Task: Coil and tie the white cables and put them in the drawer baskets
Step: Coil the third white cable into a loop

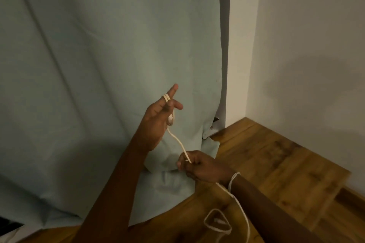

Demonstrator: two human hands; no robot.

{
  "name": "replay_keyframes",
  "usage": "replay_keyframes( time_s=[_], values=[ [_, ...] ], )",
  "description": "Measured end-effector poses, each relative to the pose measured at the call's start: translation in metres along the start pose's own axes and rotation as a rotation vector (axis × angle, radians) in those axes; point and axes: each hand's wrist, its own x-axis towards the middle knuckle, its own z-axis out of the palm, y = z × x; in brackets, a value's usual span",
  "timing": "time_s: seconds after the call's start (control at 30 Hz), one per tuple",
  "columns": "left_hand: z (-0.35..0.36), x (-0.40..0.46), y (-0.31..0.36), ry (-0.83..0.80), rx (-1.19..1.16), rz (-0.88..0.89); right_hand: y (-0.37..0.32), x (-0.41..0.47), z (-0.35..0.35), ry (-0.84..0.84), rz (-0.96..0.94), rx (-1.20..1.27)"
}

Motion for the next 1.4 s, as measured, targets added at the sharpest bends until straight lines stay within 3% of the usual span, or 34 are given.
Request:
replay_keyframes(
  time_s=[0.1,0.13,0.2,0.3,0.37,0.43,0.5,0.6,0.67,0.73,0.9,1.1,1.2,1.33,1.4],
  values=[
    [-0.012,-0.005,-0.039,-0.103,0.709,0.056,-0.014,-0.003,-0.012,-0.104,-0.03,-0.208],
    [-0.012,-0.01,-0.05,-0.154,0.848,0.019,-0.022,-0.003,-0.019,-0.139,-0.046,-0.295],
    [-0.015,-0.019,-0.062,-0.2,0.895,-0.121,-0.04,-0.006,-0.038,-0.182,-0.031,-0.463],
    [-0.027,-0.031,-0.068,-0.237,0.591,-0.398,-0.054,-0.016,-0.075,-0.206,0.039,-0.733],
    [-0.039,-0.038,-0.058,-0.302,0.506,-0.5,-0.056,-0.017,-0.1,-0.061,0.039,-0.822],
    [-0.045,-0.045,-0.051,-0.347,0.252,-0.554,-0.049,-0.012,-0.12,0.145,-0.048,-0.593],
    [-0.038,-0.051,-0.043,-0.393,-0.117,-0.601,-0.038,-0.004,-0.126,0.237,-0.126,-0.343],
    [-0.017,-0.053,-0.032,-0.59,-0.66,-0.558,-0.021,0.011,-0.11,0.276,-0.138,-0.252],
    [-0.009,-0.048,-0.023,-0.608,-0.959,-0.478,-0.014,0.021,-0.095,0.286,-0.109,-0.265],
    [-0.007,-0.043,-0.017,-0.536,-1.069,-0.395,-0.011,0.027,-0.084,0.306,-0.113,-0.268],
    [-0.008,-0.034,-0.007,-0.334,-1.039,-0.224,-0.012,0.018,-0.07,0.269,-0.077,-0.205],
    [0.005,-0.015,-0.006,-0.039,-0.638,-0.137,-0.004,0.018,-0.018,-0.068,0.008,-0.261],
    [-0.002,-0.007,-0.018,0.116,-0.234,-0.087,0.006,0.012,0.002,-0.192,0.085,-0.266],
    [-0.024,-0.011,-0.047,0.028,0.603,0.012,-0.004,-0.002,-0.018,-0.105,-0.088,-0.413],
    [-0.032,-0.02,-0.063,-0.079,0.798,-0.029,-0.02,-0.005,-0.038,0.015,-0.161,-0.485]
  ],
)
